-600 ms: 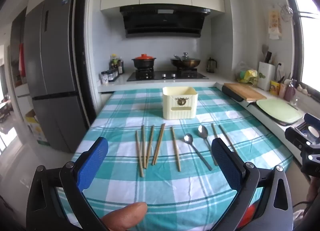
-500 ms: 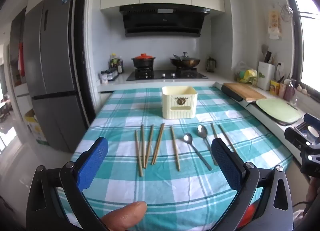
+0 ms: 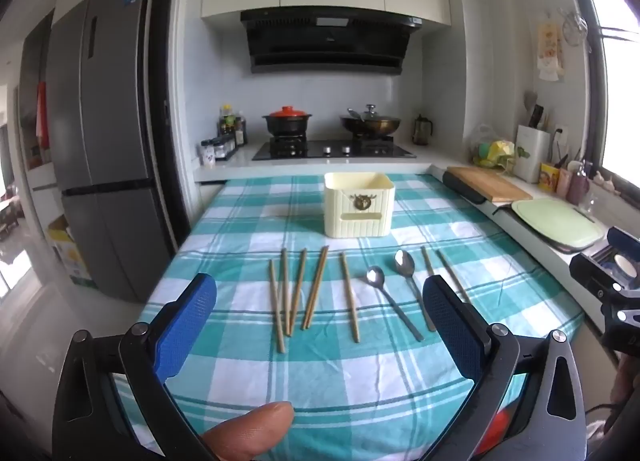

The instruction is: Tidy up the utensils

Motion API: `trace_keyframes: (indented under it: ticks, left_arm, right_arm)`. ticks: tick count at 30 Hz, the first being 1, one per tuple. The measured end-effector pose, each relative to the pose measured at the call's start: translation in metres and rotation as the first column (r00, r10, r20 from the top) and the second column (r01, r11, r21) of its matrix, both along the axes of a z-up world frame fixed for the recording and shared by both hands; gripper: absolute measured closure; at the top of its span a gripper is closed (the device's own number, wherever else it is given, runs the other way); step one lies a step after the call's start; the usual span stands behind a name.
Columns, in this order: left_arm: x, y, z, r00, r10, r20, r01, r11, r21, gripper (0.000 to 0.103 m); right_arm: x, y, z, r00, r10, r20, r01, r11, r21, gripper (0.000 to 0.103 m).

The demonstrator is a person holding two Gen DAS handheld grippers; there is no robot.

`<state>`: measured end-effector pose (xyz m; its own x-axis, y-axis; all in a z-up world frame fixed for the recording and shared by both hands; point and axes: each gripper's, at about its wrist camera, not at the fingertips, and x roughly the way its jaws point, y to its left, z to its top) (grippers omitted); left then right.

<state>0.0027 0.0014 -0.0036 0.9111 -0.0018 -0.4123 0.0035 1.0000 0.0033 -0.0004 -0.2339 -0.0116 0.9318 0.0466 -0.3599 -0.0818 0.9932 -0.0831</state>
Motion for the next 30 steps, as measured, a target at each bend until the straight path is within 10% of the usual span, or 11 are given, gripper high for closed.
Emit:
trace_keyframes:
  ticks: [30]
  left_arm:
    - [0.0002, -0.0035, 0.0038, 1.000, -0.001, 0.008, 0.001, 1.000, -0.006, 0.000]
  right_arm:
    - [0.0014, 0.0071, -0.0006, 1.000, 0.012, 0.019, -0.012, 1.000, -0.008, 0.000]
